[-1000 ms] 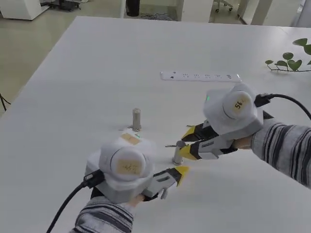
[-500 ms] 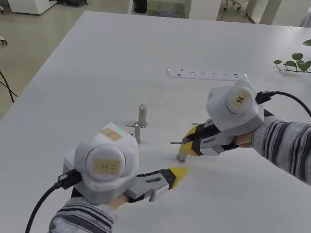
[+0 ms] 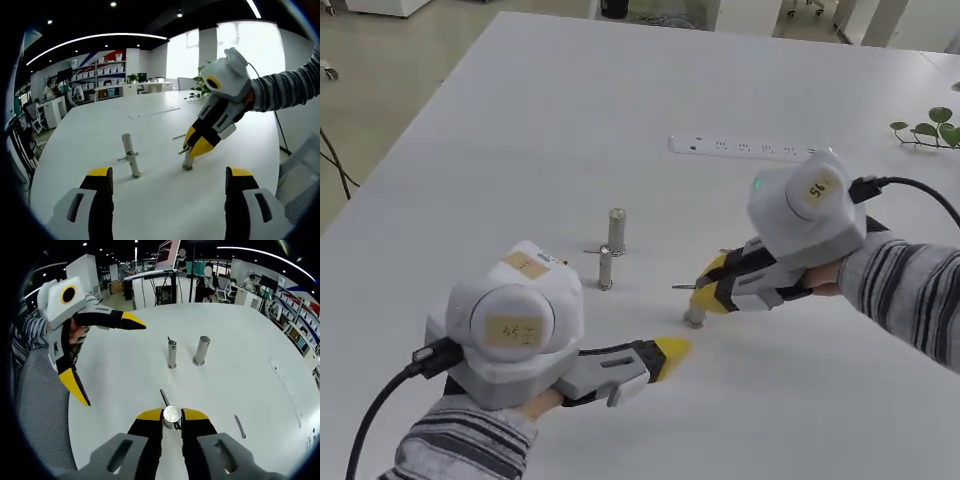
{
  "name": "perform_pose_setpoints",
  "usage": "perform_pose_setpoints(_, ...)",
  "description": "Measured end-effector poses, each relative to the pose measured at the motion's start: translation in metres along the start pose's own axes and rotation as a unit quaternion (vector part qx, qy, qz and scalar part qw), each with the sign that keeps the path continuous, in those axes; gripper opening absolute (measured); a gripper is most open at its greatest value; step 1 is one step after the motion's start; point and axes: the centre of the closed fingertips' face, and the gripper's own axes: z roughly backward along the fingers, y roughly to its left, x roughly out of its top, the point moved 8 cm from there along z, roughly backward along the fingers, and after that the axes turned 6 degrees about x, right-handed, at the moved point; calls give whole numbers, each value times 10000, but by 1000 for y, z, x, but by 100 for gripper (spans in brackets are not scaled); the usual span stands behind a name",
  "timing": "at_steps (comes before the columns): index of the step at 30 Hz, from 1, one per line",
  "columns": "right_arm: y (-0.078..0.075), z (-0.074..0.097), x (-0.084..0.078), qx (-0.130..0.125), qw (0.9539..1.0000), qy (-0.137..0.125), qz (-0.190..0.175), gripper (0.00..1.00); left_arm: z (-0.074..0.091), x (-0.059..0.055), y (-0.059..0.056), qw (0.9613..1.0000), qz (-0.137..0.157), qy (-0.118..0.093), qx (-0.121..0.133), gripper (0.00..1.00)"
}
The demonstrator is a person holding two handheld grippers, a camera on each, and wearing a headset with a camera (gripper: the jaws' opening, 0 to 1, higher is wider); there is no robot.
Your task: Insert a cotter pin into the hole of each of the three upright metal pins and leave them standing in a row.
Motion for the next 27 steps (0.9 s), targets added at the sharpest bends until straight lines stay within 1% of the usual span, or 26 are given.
perform_pose_setpoints(1,-4,0,0,-21,10000,21,-5,8,0,0,0,10000,-40,-13,-21,93)
perform_pose_setpoints(5,-8,-2,6,-80,10000,42,-10,8,0,2,-1,9998,-194,-58,-34,97)
perform_pose_setpoints(8,-11,-3,10,-107,9999,34,-11,8,-1,2,-1,9999,-102,-78,-57,98)
perform_pose_setpoints(11,-13,-5,14,-129,9999,42,-3,8,-2,2,0,9999,-93,-71,-46,99)
perform_pose_setpoints(13,-18,-6,14,-151,9999,42,-42,8,-2,2,1,10000,-63,-54,-19,99)
perform_pose_setpoints(15,-17,-7,14,-181,9998,41,-91,8,-2,1,2,10000,67,-43,-27,99)
perform_pose_setpoints(17,-25,-10,15,-205,9997,53,-117,8,-2,2,2,9997,211,-63,-57,99)
perform_pose_setpoints(24,-28,-12,18,-250,9994,40,-225,8,-2,1,2,9998,178,-20,-41,99)
perform_pose_setpoints(27,-28,-12,19,-277,9993,32,-240,8,-2,1,0,9998,165,-22,-74,99)
